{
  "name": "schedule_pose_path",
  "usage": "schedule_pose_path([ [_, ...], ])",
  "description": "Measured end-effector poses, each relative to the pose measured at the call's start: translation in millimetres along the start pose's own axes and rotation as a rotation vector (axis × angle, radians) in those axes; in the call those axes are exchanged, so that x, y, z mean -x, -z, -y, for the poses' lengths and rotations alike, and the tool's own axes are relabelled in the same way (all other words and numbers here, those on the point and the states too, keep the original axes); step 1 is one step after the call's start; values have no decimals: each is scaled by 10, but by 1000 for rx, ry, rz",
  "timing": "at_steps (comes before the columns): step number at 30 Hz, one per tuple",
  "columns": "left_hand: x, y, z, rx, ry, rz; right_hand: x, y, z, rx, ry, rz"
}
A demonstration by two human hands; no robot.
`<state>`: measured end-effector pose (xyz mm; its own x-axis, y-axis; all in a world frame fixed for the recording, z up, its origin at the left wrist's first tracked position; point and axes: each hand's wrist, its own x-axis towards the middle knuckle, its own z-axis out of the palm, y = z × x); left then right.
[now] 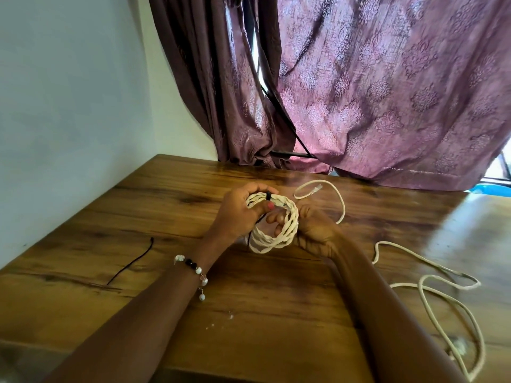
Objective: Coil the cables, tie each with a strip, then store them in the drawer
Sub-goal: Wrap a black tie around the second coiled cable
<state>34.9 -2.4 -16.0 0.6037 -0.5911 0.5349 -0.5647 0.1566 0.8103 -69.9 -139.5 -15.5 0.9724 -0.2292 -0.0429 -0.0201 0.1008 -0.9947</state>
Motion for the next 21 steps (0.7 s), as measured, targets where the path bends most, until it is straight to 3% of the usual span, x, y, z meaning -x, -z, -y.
schedule_pose_path([
  [9,46,-41,-36,2,-38,22,57,-192,33,-192,58,99],
  [11,45,-41,-35,6,-29,22,-13,-161,-14,-128,95,106],
  [18,7,-24,-2,28,34,31,-81,-77,-42,119,140,-180],
  [21,20,-28,-7,19,99,105,-63,20,28,400,199,-220],
])
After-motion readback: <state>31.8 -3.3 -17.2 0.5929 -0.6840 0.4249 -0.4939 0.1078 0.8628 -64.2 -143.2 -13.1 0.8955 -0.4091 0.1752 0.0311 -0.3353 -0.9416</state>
